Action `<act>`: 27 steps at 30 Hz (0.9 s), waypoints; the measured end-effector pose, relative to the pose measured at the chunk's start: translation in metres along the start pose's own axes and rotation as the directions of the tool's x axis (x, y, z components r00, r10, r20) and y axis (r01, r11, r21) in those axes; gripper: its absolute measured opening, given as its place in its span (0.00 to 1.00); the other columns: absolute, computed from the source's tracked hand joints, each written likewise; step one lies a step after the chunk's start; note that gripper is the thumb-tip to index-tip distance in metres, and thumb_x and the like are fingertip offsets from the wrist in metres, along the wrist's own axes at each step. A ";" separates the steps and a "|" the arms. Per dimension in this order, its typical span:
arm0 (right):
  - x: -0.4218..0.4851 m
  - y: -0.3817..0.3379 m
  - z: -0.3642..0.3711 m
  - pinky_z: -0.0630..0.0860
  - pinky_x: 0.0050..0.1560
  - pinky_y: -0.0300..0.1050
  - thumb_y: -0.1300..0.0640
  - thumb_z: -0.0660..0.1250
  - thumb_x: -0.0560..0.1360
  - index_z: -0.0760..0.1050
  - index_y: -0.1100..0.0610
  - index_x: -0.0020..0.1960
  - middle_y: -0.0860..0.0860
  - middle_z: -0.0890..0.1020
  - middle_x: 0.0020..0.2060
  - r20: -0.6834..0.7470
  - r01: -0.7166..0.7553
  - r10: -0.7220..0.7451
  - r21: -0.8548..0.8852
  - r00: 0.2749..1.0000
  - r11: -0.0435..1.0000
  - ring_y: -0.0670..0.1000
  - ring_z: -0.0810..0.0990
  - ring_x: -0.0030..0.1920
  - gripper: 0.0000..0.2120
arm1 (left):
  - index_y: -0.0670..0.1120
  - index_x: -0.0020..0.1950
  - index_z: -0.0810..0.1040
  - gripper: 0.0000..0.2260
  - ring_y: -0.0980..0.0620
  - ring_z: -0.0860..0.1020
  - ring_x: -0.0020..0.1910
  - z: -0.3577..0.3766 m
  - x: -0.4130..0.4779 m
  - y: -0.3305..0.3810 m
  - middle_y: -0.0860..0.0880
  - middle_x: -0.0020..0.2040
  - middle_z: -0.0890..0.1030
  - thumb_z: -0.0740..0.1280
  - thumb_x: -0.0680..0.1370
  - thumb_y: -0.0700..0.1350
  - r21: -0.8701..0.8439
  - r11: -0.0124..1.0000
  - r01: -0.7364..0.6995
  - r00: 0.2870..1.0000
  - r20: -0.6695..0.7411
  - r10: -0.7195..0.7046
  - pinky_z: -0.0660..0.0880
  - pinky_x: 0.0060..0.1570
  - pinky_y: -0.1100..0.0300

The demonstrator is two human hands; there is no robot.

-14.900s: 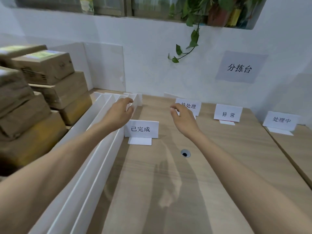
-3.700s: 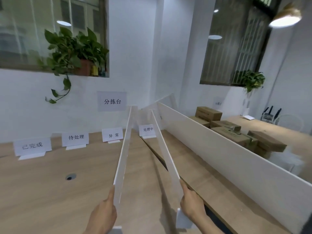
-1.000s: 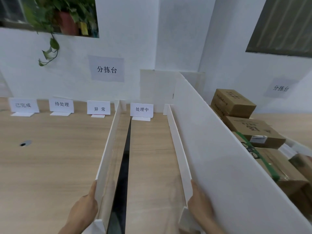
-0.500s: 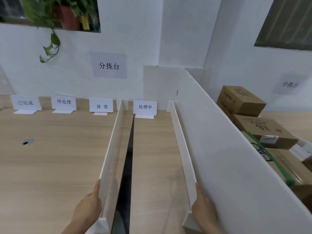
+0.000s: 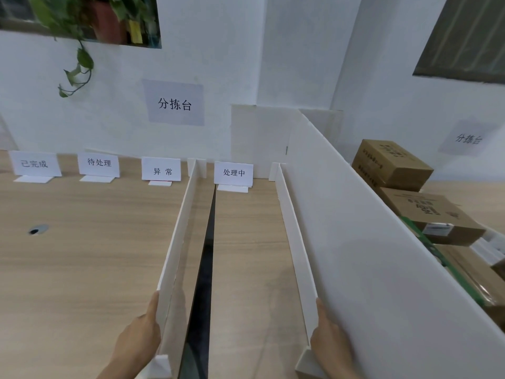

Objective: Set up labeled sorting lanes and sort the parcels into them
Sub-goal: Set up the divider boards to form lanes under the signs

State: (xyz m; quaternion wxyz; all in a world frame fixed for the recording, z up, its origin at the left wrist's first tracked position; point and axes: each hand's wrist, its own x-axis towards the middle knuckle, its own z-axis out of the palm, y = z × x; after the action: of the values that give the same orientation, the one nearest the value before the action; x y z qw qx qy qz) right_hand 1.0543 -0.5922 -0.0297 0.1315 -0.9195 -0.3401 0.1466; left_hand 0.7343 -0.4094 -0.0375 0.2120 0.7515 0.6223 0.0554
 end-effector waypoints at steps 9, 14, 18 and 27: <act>0.001 -0.003 -0.002 0.67 0.39 0.42 0.64 0.54 0.76 0.46 0.48 0.78 0.51 0.75 0.41 -0.003 -0.026 0.026 -0.031 1.000 0.999 0.54 0.73 0.39 0.34 | 0.51 0.78 0.42 0.31 0.54 0.74 0.33 0.001 0.006 0.000 0.51 0.38 0.77 0.51 0.78 0.38 0.010 1.000 0.023 1.000 -0.018 -0.022 0.66 0.31 0.62; 0.001 -0.003 0.000 0.68 0.39 0.43 0.65 0.54 0.75 0.48 0.49 0.78 0.52 0.78 0.43 -0.010 -0.023 0.023 -0.048 1.000 0.999 0.53 0.73 0.39 0.34 | 0.51 0.78 0.43 0.31 0.54 0.72 0.29 -0.003 0.000 -0.005 0.51 0.35 0.76 0.52 0.78 0.37 0.031 1.000 0.007 1.000 -0.023 -0.006 0.64 0.27 0.61; -0.003 -0.005 0.003 0.68 0.39 0.42 0.65 0.54 0.75 0.48 0.48 0.78 0.52 0.81 0.51 -0.013 -0.027 0.026 -0.050 1.000 0.998 0.54 0.80 0.46 0.35 | 0.51 0.78 0.45 0.30 0.50 0.74 0.31 -0.004 -0.002 -0.020 0.49 0.36 0.77 0.52 0.78 0.37 0.025 1.000 0.007 0.999 -0.034 -0.006 0.66 0.30 0.58; -0.006 -0.006 0.011 0.70 0.40 0.44 0.64 0.54 0.75 0.48 0.48 0.78 0.53 0.81 0.52 -0.046 -0.040 0.037 -0.077 0.998 0.996 0.55 0.80 0.48 0.35 | 0.50 0.78 0.43 0.32 0.52 0.73 0.30 -0.004 0.001 -0.039 0.50 0.35 0.76 0.54 0.78 0.38 0.043 0.999 0.001 1.000 -0.014 0.000 0.64 0.28 0.59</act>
State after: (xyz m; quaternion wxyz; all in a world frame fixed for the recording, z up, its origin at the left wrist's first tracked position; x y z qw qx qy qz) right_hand 1.0428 -0.5903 -0.0370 0.1004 -0.9334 -0.3248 0.1150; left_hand 0.6980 -0.4025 -0.0493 0.1916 0.7553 0.6249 0.0473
